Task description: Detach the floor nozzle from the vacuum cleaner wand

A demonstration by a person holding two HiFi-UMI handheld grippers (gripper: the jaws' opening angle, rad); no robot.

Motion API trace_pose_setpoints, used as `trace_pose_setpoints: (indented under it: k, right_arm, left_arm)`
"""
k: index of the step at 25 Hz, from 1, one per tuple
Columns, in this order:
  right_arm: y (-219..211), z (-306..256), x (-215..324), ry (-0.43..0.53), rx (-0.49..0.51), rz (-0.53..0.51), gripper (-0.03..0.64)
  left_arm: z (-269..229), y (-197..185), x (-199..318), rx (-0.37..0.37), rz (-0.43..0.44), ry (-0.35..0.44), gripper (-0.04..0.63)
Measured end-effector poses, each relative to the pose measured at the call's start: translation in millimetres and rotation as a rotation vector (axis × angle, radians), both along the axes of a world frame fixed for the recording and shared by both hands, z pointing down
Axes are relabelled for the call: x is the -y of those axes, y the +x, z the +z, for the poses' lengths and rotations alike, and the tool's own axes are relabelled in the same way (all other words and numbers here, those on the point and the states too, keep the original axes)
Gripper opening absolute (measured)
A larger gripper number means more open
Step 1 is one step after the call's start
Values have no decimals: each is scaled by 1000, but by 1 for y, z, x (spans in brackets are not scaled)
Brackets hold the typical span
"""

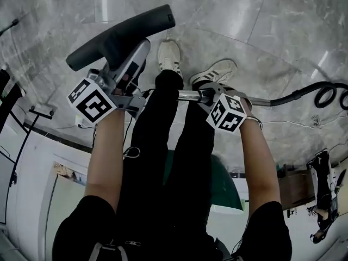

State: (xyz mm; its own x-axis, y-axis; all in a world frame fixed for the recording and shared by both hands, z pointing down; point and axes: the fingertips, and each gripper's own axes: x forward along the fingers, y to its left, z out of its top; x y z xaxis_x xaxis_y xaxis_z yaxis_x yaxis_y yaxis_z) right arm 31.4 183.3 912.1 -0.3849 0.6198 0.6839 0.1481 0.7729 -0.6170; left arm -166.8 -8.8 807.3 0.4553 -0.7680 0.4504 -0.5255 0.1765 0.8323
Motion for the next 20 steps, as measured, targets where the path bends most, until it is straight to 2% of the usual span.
trace_pose_setpoints:
  k: [2, 4, 7, 10, 13, 16, 20]
  right_arm:
    - [-10, 8, 13, 1, -17, 39, 132]
    - [-22, 11, 31, -1, -20, 104, 132]
    - [-36, 7, 55, 15, -6, 147, 132]
    - [-39, 4, 61, 68, 11, 122, 132]
    - [-28, 10, 64, 110, 7, 111, 132]
    - [-13, 13, 74, 123, 12, 149, 132]
    - [-8, 8, 91, 135, 25, 191, 132]
  left_arm:
    - [5, 1, -4, -70, -46, -13, 120]
    - [9, -1, -4, -107, -81, -27, 120]
    - [10, -3, 0, -99, -78, -44, 120]
    - [4, 3, 2, -138, -82, -60, 120]
    - [3, 19, -2, -163, -72, -58, 120]
    - [8, 39, -9, -154, -53, -74, 120]
    - [9, 55, -10, -183, -28, -82, 121]
